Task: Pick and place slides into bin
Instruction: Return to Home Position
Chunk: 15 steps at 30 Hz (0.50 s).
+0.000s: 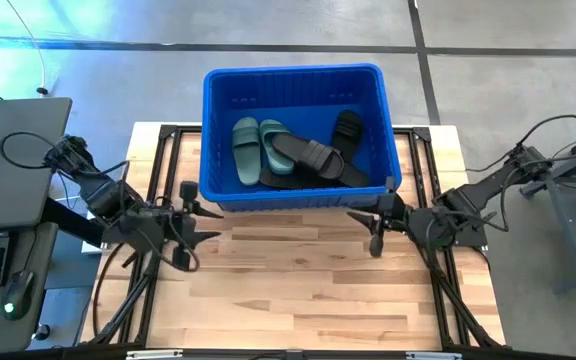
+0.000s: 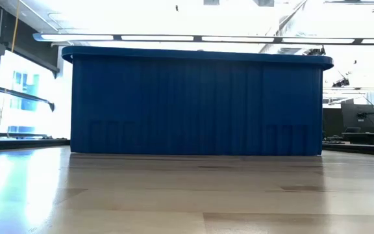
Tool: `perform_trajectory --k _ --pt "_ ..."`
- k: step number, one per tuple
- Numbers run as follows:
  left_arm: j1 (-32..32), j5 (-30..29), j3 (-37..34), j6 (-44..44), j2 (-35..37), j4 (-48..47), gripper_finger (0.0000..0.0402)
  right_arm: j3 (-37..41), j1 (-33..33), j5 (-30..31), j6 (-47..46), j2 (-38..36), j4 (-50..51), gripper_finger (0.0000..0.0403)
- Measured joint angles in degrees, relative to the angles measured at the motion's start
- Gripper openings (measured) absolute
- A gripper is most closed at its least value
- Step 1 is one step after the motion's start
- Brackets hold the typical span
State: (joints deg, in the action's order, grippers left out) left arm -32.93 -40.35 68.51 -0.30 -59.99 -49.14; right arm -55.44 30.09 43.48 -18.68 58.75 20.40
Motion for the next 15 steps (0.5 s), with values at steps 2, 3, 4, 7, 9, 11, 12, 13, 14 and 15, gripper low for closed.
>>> perform_trajectory --k 2,3,4,7,9,11,12,13,14,15 --pt "0.7 0.2 -7.0 -0.7 5.0 3.8 0.0161 0.0 1.0 3.3 -2.5 0.0 2.8 0.0062" --pt "0.8 0.3 -10.5 -1.1 7.5 6.2 0.0161 0.1 1.5 4.4 -3.8 0.0 4.3 0.0062" --pt "0.8 0.3 -14.0 -1.2 10.1 8.8 0.0161 0.1 2.0 5.4 -5.5 0.2 5.7 0.0063" --pt "0.7 1.7 -24.7 0.3 17.1 19.0 0.0161 0.1 3.2 8.1 -9.7 1.2 7.7 0.0064" --pt "0.7 4.9 -32.0 2.4 20.7 26.7 0.0161 0.1 3.6 8.8 -9.7 2.9 7.2 0.0064" --pt "0.7 8.7 -38.6 4.7 23.3 35.1 0.0161 0.1 3.7 7.6 -9.6 5.2 5.9 0.0063" --pt "0.7 10.2 -41.5 5.9 24.2 39.7 0.0161 0.1 3.7 6.4 -9.5 6.4 4.7 0.0062" --pt "0.7 11.1 -44.2 7.1 24.7 43.9 0.0161 0.1 3.7 5.1 -9.0 7.4 3.3 0.0062" --pt "0.7 12.2 -46.4 8.4 24.9 47.6 0.0161 0.1 3.7 3.8 -8.0 8.5 1.9 0.0062" --pt "0.7 13.6 -48.4 10.0 24.9 50.7 0.0161 0.1 3.7 2.8 -6.9 9.6 0.1 0.0063"
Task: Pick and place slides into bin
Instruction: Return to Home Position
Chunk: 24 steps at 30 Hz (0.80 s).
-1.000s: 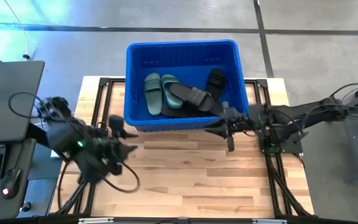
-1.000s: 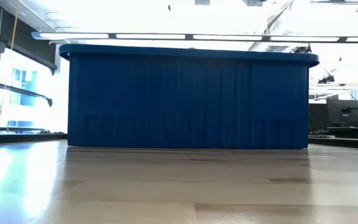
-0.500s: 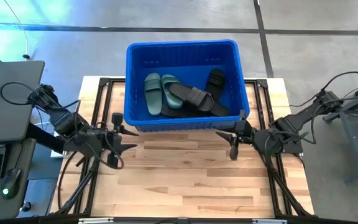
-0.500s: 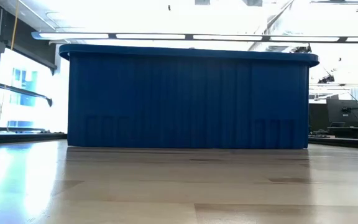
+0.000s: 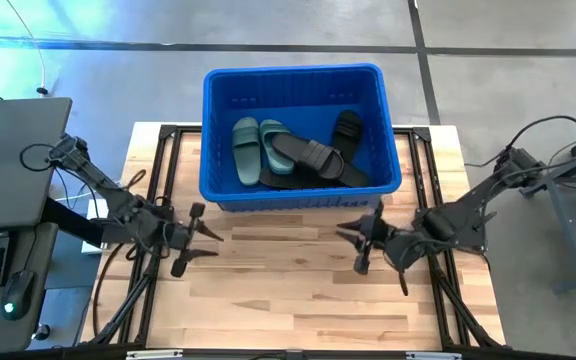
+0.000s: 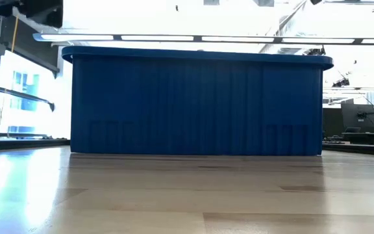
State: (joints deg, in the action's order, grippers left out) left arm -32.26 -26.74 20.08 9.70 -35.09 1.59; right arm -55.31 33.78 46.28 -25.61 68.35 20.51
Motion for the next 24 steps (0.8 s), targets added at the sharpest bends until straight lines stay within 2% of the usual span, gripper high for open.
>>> perform_trajectory --k 2,4,9,14,21,24 --pt "0.0 3.1 -3.0 2.2 0.0 5.3 0.0161 0.0 0.0 -1.1 2.4 1.1 -2.6 0.0064" --pt "0.0 3.5 -4.8 2.5 -0.2 8.9 0.0161 0.0 -0.4 -1.3 6.6 1.0 -4.7 0.0064" --pt "0.1 2.1 -5.6 3.2 0.3 8.8 0.0161 0.0 -3.7 -3.1 12.0 -1.0 -4.8 0.0062" --pt "0.2 1.0 -4.8 7.0 3.4 8.2 0.0161 0.0 -8.7 -10.9 11.5 -3.9 0.3 0.0064" --pt "2.7 4.1 -4.0 6.2 10.2 1.6 0.0161 0.0 -8.4 -8.7 9.0 -7.8 6.1 0.0062" --pt "3.6 4.1 -4.0 5.0 12.3 -2.8 0.0161 4.8 -5.9 -5.8 9.2 -10.4 2.0 0.0064"
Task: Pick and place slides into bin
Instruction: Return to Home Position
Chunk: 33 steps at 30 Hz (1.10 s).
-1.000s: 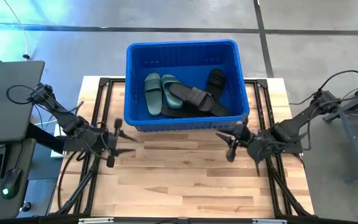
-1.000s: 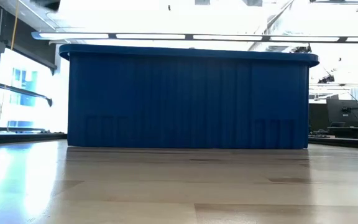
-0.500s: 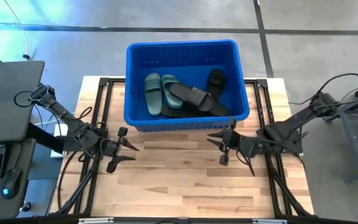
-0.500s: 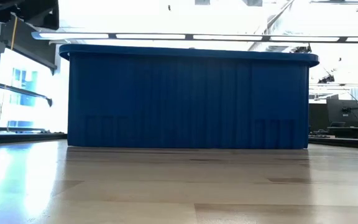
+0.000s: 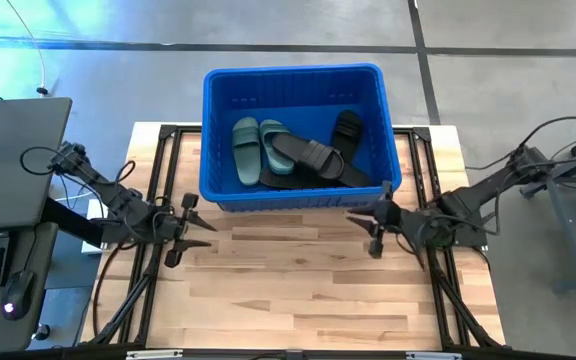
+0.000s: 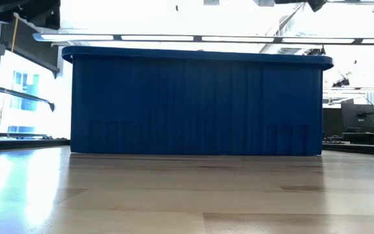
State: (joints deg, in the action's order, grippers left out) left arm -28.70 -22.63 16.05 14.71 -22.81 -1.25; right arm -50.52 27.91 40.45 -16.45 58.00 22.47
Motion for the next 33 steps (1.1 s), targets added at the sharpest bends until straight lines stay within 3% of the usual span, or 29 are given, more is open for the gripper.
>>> perform_trajectory --k 4,9,14,19,24,28,33 --pt "0.3 -0.3 0.0 -0.1 1.7 -1.3 0.0161 14.5 1.8 -1.0 0.7 -6.9 -14.6 0.0063" --pt "1.6 1.8 0.0 4.8 2.8 1.3 0.0161 26.3 0.3 -10.4 13.0 -17.0 -35.1 0.0063" --pt "8.9 15.0 0.1 9.0 3.8 5.0 0.0161 28.1 -4.2 -11.2 16.1 -25.9 -30.7 0.0062" --pt "18.1 17.8 -0.9 7.5 2.7 5.2 0.0161 30.7 -7.9 -14.4 10.4 -29.6 -24.7 0.0064" --pt "25.6 26.4 -4.8 3.2 1.3 10.5 0.0161 37.5 -9.2 -17.8 12.5 -29.6 -36.1 0.0062" --pt "26.7 31.4 -8.7 -0.5 0.4 19.4 0.0161 41.1 -9.3 -18.6 14.0 -29.7 -43.0 0.0064" --pt "22.9 31.0 -9.6 -5.1 -0.9 21.2 0.0161 41.8 -9.3 -19.2 14.3 -29.7 -44.1 0.0063"
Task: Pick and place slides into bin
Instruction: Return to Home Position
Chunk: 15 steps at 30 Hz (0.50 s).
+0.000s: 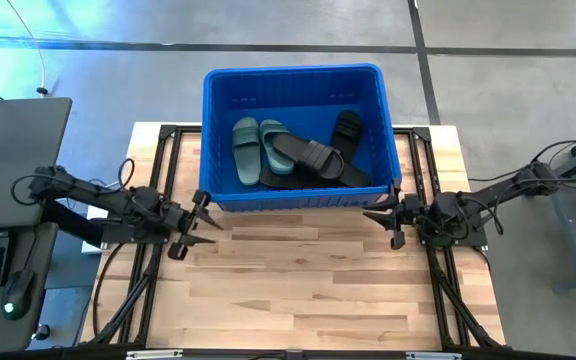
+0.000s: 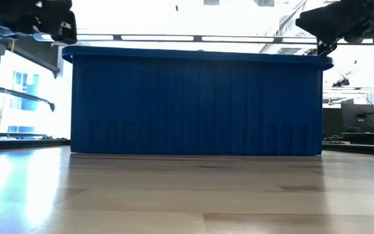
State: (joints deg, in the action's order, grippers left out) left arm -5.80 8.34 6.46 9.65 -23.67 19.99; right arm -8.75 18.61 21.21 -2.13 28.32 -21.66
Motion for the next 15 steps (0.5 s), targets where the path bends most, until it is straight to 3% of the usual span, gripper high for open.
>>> perform_trajectory --k 10,15 --pt "-11.0 -16.8 0.3 -2.2 -0.3 -5.0 0.0161 0.0 0.0 0.0 -1.4 0.0 0.4 0.0063" --pt "-12.8 -19.9 -1.1 -0.6 -2.6 -1.7 0.0161 0.1 0.2 -1.1 -3.2 0.1 0.5 0.0063"
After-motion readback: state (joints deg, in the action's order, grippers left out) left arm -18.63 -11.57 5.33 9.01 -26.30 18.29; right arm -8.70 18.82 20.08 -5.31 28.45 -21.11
